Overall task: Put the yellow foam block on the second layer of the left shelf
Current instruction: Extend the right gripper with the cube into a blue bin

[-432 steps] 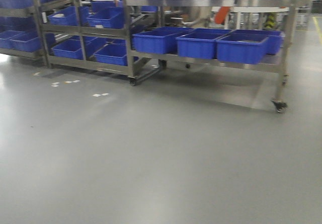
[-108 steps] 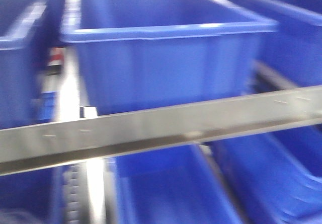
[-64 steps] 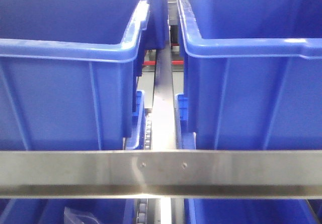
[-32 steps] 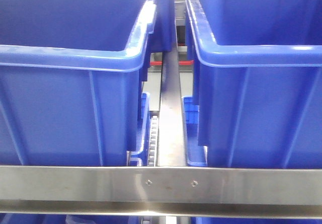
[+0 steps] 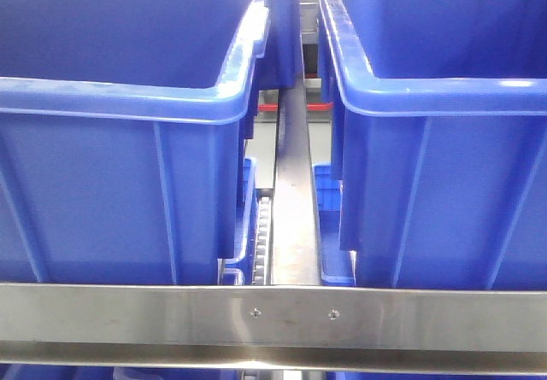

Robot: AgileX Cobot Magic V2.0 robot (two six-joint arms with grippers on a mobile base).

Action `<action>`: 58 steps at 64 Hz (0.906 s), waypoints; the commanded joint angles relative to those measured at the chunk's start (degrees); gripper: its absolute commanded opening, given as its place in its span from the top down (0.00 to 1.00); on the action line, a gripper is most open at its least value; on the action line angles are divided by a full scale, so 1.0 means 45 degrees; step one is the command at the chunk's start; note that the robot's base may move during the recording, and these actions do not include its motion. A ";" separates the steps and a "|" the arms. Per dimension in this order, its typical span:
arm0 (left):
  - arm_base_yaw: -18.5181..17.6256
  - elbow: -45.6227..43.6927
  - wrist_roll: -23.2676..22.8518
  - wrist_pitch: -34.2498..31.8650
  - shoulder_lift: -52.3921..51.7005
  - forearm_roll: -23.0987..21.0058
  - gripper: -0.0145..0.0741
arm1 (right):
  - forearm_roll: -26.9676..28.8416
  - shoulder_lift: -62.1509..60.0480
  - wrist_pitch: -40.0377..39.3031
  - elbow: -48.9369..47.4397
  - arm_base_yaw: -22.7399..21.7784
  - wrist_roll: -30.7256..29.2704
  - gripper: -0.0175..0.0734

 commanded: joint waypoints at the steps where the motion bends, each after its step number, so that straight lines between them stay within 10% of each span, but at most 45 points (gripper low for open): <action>1: -0.0039 0.0329 -0.0050 -0.1079 0.0046 -0.0093 0.68 | -0.0262 0.0175 -0.1262 -0.0363 -0.0096 -0.0075 0.42; 19: -0.0039 0.0329 -0.0050 -0.1079 0.0046 -0.0093 0.68 | -0.0171 0.0895 -0.0635 -0.1375 -0.0096 -0.0086 0.42; 58: -0.0039 0.0329 -0.0050 -0.1079 0.0046 -0.0093 0.68 | -0.0112 1.2028 0.1962 -0.7724 -0.0085 -0.1169 0.42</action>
